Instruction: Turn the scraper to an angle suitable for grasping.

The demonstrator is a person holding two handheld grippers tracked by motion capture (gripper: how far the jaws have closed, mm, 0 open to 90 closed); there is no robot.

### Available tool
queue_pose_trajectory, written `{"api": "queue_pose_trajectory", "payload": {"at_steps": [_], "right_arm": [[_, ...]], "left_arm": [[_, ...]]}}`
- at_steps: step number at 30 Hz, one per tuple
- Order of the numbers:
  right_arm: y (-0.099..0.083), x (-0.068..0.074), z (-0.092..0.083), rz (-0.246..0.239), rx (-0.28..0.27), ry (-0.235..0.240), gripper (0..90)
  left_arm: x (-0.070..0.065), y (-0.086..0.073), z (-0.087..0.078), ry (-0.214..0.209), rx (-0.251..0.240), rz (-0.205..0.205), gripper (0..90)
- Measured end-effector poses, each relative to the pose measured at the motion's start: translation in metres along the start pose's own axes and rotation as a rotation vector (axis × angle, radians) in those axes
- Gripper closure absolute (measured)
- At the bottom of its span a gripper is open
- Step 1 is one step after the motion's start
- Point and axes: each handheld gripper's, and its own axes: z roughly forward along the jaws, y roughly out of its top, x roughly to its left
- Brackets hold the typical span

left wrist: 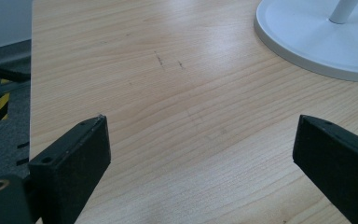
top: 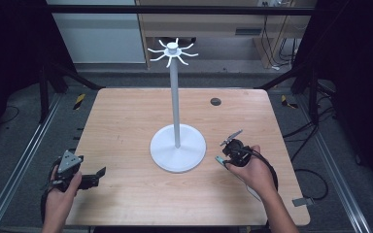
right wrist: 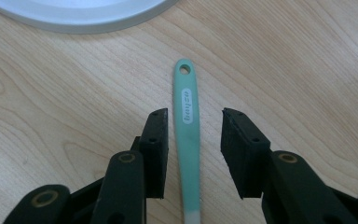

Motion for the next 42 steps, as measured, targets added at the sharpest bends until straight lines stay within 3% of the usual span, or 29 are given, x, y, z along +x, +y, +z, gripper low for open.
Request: {"api": "queue_pose_trajectory", "payload": {"at_steps": [20, 25, 42], "right_arm": [[0.015, -0.002, 0.020, 0.018, 0.087, 0.033, 65.3], [0.017, -0.006, 0.022, 0.041, 0.087, 0.040, 65.8], [0.021, -0.008, 0.028, 0.044, 0.112, 0.065, 69.9]], "left_arm": [[0.001, 0.000, 0.001, -0.002, 0.008, 0.007, 4.0], [0.001, 0.000, 0.001, -0.005, 0.009, 0.008, 3.9], [0.000, 0.000, 0.002, -0.012, 0.018, 0.023, 3.9]]}}
